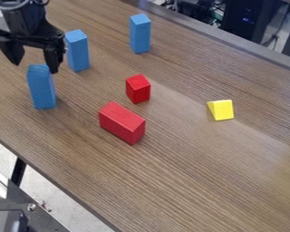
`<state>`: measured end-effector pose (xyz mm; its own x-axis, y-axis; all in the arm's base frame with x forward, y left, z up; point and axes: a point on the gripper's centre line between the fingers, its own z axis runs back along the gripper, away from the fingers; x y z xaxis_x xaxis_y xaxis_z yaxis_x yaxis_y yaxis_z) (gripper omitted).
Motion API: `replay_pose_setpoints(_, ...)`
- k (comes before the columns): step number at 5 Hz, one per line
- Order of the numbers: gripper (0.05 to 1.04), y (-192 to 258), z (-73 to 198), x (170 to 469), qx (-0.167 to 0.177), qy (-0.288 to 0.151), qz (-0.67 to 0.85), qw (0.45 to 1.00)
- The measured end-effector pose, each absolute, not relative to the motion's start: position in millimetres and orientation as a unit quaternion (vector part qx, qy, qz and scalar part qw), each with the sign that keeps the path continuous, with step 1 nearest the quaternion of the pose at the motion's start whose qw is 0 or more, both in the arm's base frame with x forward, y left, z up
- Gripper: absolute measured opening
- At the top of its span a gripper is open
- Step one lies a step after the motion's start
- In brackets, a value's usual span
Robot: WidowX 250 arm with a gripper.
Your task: Move the blue rectangular on the center of the table
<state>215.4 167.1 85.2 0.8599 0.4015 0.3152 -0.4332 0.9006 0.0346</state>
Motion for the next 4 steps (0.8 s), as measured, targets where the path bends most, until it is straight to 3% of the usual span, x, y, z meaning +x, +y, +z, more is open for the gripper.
replay_pose_setpoints(2,0.998,164,83,211,0.033,-0.194,0.256,0.946)
replay_pose_setpoints(3,0.939,164,82,211,0.032,-0.193,0.261,0.945)
replay_pose_setpoints(4,0.651,165,71,207,0.033,-0.17,0.265,0.949)
